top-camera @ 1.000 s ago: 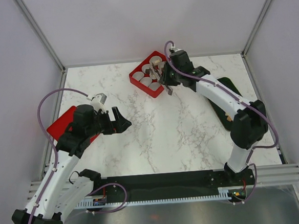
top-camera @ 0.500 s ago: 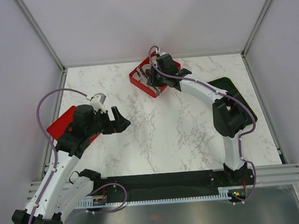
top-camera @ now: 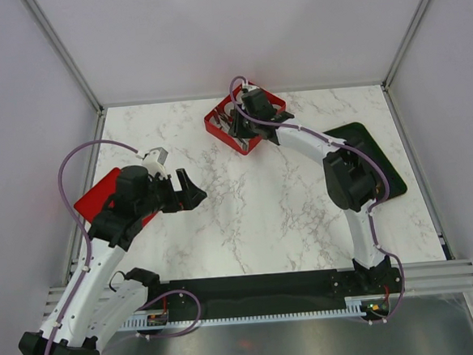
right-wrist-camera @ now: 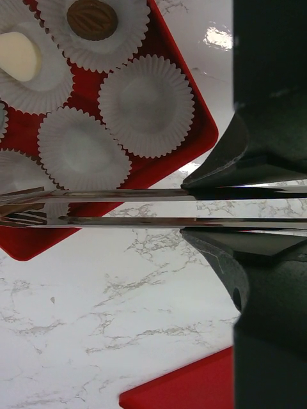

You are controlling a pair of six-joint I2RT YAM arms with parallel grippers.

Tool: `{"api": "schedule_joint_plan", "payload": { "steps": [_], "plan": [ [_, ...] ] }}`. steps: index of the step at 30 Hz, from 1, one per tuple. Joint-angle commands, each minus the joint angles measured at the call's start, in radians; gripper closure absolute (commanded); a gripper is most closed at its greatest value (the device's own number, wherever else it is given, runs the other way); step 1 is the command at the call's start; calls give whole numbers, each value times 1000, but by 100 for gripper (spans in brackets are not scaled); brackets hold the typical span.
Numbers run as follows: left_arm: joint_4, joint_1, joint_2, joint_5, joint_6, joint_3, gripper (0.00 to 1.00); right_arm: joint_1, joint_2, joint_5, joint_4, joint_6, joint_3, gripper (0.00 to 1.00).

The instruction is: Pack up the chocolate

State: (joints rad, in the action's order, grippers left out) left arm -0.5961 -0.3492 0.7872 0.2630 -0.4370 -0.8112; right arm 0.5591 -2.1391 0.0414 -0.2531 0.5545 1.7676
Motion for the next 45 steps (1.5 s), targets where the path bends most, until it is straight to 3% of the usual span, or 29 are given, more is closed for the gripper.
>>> {"api": "schedule_joint_plan", "payload": {
  "steps": [1,23,28,34,40,45],
  "plan": [
    [27,-2,-3,-15,38,4,0,4,-2,-12,60,12,56,63],
    [25,-2,0,-7,38,3,0,4,70,-90,22,-65,43,56],
    [27,-2,-3,-2,38,4,0,-1,203,-159,-50,-131,23,57],
    [25,-2,-2,-1,38,6,0,-56,427,-206,-201,-117,-144,57],
    [27,-2,7,13,38,6,0,-163,677,-244,-385,-111,-379,57],
    [25,-2,15,19,38,4,0,-343,884,-230,-521,-88,-543,57]
  ]
}}
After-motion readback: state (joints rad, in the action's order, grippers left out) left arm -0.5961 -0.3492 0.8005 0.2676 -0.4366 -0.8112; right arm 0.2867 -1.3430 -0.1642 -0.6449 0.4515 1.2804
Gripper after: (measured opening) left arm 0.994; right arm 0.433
